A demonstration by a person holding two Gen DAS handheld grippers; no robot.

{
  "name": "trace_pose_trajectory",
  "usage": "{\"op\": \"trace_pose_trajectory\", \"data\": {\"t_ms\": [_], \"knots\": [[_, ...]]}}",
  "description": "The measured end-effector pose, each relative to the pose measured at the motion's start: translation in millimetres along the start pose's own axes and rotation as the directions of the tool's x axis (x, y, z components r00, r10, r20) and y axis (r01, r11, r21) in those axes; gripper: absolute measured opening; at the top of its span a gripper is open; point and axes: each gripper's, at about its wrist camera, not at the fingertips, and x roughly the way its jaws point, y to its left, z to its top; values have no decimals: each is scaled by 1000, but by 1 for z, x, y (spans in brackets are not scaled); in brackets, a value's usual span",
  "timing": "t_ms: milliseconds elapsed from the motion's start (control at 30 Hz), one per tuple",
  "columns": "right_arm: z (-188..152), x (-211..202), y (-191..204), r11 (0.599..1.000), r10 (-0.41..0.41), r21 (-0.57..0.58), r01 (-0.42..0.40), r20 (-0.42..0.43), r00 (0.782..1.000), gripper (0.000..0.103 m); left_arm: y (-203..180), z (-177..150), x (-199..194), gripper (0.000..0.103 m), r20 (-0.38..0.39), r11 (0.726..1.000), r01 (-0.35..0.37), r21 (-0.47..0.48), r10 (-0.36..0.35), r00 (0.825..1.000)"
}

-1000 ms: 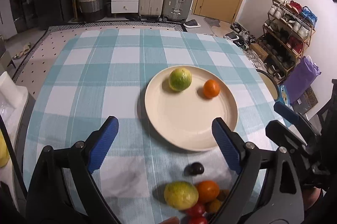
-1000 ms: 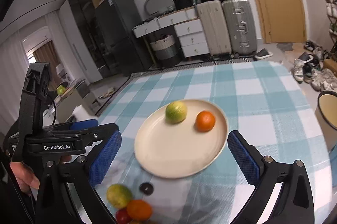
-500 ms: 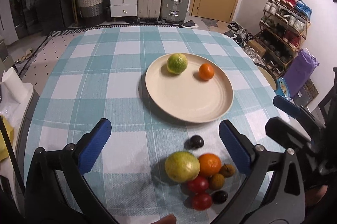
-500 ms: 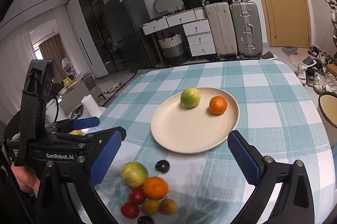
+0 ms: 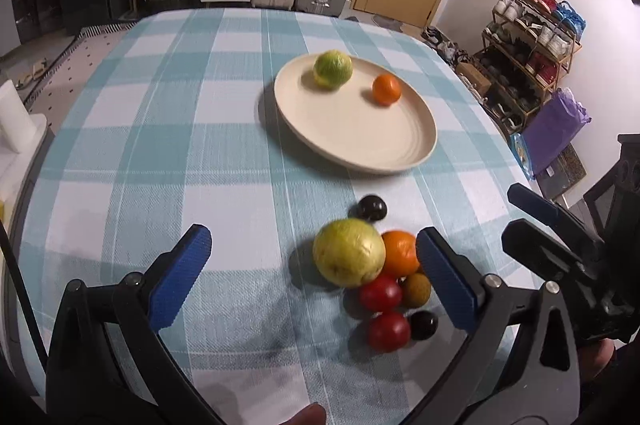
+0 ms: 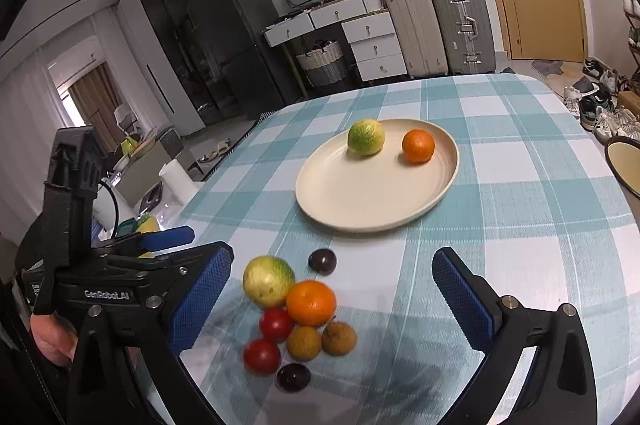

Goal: Organize fruits
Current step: 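Withdraw both tools from the plate back toward the fruit cluster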

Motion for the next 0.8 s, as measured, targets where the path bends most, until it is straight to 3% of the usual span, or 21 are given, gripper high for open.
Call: {"op": "trace_pose_trajectory", "data": {"t_ms": [500, 800], "knots": [[-20, -12, 3, 1000, -3, 18, 3, -37, 999, 103, 0, -11, 4, 102, -62, 999, 36, -29, -38, 997], [-27, -39, 10, 1000, 5, 12, -5, 5, 1000, 103, -14, -14, -5, 102, -68, 999, 42, 17, -41, 997]]}}
